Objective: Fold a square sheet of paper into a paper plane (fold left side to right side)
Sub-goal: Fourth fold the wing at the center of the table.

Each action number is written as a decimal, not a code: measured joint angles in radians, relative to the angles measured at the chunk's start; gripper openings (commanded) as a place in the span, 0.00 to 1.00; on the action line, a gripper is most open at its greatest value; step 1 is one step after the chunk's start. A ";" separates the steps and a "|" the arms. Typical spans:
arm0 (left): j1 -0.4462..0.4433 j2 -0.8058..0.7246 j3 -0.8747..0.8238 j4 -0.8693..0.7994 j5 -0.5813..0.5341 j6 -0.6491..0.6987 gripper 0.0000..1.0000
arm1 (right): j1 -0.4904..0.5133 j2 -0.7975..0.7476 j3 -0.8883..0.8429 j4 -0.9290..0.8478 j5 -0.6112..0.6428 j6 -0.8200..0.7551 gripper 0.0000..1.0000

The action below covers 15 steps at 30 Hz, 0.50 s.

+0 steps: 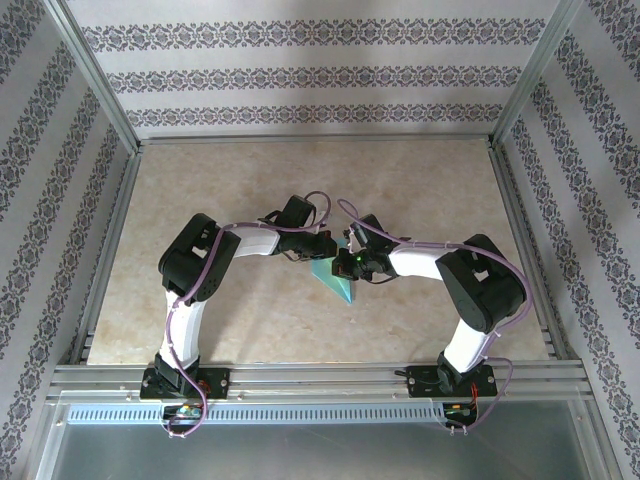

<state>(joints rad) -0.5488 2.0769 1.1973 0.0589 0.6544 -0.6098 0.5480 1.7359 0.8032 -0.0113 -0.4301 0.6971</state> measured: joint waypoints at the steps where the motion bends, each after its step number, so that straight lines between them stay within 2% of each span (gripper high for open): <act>1: 0.000 0.000 0.000 -0.001 0.000 0.000 0.00 | 0.000 -0.002 0.000 -0.004 0.000 -0.002 0.00; 15: 0.000 0.003 0.008 -0.010 0.000 0.000 0.00 | 0.011 -0.084 -0.058 -0.100 0.001 -0.032 0.00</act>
<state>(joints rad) -0.5484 2.0804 1.2049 0.0486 0.6548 -0.6098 0.5591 1.6516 0.7452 -0.1112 -0.4294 0.6655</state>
